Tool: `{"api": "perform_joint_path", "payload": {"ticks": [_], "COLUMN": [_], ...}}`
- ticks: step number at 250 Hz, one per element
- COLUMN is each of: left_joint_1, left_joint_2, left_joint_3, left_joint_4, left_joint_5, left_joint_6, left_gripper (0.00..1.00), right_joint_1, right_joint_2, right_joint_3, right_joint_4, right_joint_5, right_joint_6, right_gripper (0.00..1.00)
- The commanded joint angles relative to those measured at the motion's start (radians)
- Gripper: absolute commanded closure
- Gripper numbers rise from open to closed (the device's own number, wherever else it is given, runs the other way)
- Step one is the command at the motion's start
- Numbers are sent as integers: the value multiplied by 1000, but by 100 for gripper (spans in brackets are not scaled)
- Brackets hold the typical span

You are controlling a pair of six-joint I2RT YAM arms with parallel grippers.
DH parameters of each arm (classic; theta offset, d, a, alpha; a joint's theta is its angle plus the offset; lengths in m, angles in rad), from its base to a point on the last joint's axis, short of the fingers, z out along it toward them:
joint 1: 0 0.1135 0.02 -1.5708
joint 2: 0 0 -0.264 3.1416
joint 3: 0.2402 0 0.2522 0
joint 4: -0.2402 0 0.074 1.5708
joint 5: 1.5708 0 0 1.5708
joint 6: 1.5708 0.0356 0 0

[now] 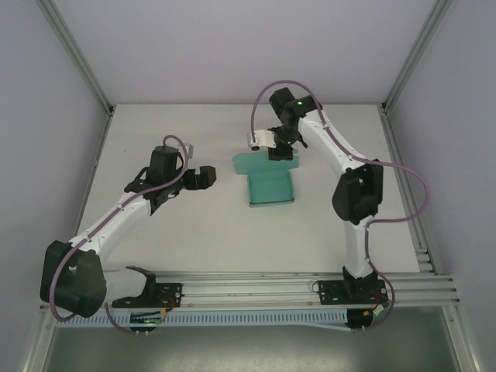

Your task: Assemble paper box

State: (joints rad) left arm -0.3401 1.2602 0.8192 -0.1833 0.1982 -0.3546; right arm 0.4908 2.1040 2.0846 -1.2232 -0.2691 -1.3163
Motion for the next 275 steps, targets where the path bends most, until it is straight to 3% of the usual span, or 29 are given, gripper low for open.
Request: {"api": "perform_joint_path", "payload": {"ticks": [1, 25, 52, 69, 104, 154, 188, 211, 232, 257, 275], "left_joint_1": [7, 6, 7, 6, 6, -12, -29, -54, -86, -114, -122], "left_joint_2": [26, 53, 113, 172, 280, 315, 340, 397, 444, 505, 510], "left_joint_3": [4, 30, 77, 139, 225, 231, 270, 340, 407, 445, 451], "left_joint_4": [12, 29, 51, 22, -27, -60, -94, -157, -227, -275, -275], "left_joint_5": [99, 154, 244, 293, 326, 431, 402, 368, 324, 237, 212], "left_joint_6": [64, 117, 202, 240, 315, 446, 499, 533, 579, 597, 593], "left_gripper": [1, 1, 1, 1, 2, 5, 6, 14, 30, 51, 64], "right_joint_1": [3, -2, -6, -12, -35, -96, -136, -141, -143, -144, -145], "right_joint_2": [66, 59, 44, 36, -14, -108, -118, -90, -54, -19, -6], "right_joint_3": [74, 35, 7, 5, -41, -156, -188, -190, -167, -136, -126], "right_joint_4": [-132, -45, -3, 4, 26, 47, 33, 36, 35, 13, 2], "right_joint_5": [-55, -85, -99, -91, -72, -58, -68, -68, -76, -85, -89], "right_joint_6": [-138, -124, -100, -74, -35, -10, -15, -14, 4, 9, 14], "right_gripper": [100, 99, 77, 73, 49, 42, 42, 42, 43, 49, 60]}}
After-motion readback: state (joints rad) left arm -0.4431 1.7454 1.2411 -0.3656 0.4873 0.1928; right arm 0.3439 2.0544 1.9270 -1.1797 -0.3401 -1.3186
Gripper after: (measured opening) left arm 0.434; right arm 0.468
